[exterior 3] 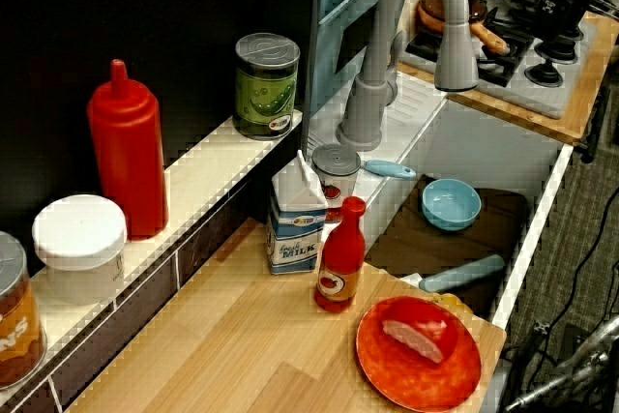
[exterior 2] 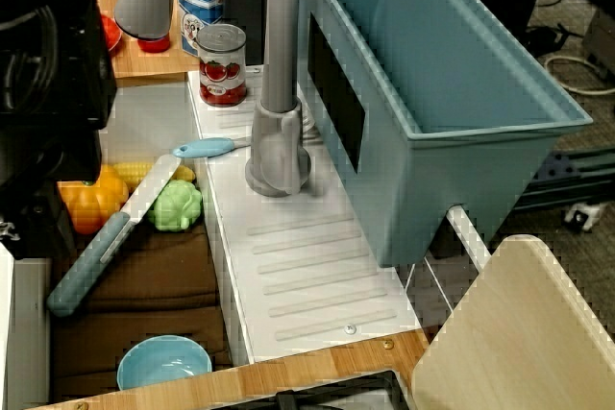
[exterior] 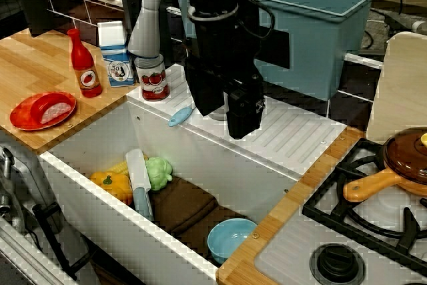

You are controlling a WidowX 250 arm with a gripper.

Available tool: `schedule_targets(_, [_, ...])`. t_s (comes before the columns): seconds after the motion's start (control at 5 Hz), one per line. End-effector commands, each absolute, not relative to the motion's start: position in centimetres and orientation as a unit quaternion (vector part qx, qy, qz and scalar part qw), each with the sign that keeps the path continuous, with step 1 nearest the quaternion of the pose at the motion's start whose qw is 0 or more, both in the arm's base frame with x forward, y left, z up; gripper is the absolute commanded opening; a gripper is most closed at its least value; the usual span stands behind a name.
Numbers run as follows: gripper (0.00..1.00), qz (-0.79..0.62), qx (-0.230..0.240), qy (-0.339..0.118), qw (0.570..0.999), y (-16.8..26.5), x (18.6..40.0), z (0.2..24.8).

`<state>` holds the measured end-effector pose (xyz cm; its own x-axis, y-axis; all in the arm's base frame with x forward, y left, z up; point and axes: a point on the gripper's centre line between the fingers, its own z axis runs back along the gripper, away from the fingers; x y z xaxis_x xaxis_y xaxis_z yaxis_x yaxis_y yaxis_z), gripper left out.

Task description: Lift bowl

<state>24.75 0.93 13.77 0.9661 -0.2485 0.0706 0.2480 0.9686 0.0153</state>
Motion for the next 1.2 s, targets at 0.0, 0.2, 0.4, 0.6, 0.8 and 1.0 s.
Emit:
schedule_targets(0.0, [1.00,-0.125,0.003,-0.036,0.991,0.9,24.7,13.8])
schedule_targets(0.2, [1.00,-0.119,0.011,-0.016,0.993,2.1,25.0,8.8])
schedule_targets(0.4, [1.00,-0.094,0.014,0.021,0.995,4.5,26.0,3.8])
schedule_targets(0.6, [1.00,-0.086,0.001,0.035,0.996,5.8,26.4,2.7])
schedule_targets(0.8, [1.00,-0.072,-0.009,0.026,0.997,6.9,26.4,3.4])
schedule_targets(1.0, [1.00,-0.055,-0.019,0.029,0.998,7.5,26.9,2.6])
